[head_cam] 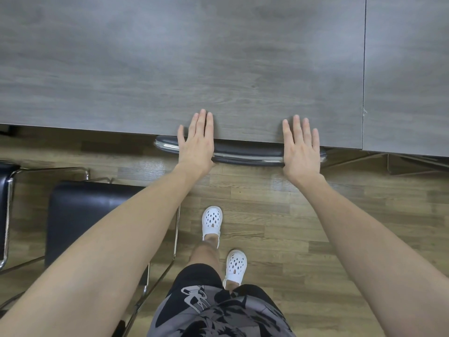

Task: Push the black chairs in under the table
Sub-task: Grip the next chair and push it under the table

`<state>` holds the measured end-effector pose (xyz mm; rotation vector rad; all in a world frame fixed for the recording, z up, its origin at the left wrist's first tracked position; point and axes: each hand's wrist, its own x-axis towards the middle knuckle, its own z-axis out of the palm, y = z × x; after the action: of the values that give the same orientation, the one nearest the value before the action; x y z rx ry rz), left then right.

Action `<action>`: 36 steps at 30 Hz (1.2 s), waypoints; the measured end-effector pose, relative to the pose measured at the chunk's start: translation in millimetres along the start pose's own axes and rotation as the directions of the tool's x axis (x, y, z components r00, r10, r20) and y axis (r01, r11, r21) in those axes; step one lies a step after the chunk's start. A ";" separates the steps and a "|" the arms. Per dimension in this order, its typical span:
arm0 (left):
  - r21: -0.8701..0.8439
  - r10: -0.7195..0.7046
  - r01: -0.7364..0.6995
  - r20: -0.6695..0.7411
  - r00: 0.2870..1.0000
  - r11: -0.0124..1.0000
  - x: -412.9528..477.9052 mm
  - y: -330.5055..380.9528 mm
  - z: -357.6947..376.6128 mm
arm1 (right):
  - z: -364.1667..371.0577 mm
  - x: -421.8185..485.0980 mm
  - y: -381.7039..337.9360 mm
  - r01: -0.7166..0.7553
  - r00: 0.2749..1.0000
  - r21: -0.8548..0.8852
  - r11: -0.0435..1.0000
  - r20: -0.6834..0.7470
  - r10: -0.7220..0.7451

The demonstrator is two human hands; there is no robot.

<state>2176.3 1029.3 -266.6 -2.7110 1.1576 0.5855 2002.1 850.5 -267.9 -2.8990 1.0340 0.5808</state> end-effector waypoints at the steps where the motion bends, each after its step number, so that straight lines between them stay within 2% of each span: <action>1: -0.003 0.000 0.000 0.003 1.000 1.000 0.1 0.2 -0.3 | 0.2 0.0 0.1 0.000 1.000 -0.006 1.000 0.002 0.000; 5: -0.021 0.017 -0.017 0.014 1.000 1.000 -2.9 0.1 -1.7 | -0.3 -2.9 0.3 0.001 1.000 -0.005 1.000 0.014 -0.001; 11: -0.096 0.075 -0.068 0.071 0.995 0.993 -5.1 -5.6 -10.9 | -16.2 -7.3 -2.6 0.010 0.990 -0.017 1.000 0.143 -0.007; 20: -0.049 0.164 -0.167 -0.058 0.985 0.985 -65.0 3.9 -16.9 | -25.7 -80.1 -48.3 0.055 0.997 0.102 0.993 0.048 -0.060; 30: -0.102 0.068 -0.075 -0.072 0.995 0.992 -183.5 16.6 16.6 | -5.5 -177.1 -50.3 0.098 0.995 0.163 0.982 -0.013 -0.097; 36: -0.142 0.051 -0.053 -0.020 0.999 0.988 -254.4 19.5 48.6 | 20.0 -233.6 -66.5 0.127 0.989 0.221 0.967 0.041 -0.140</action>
<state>1987.8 1198.1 -208.3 -2.8161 1.2394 0.6797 1869.5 1047.5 -213.2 -2.7167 0.8297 0.5046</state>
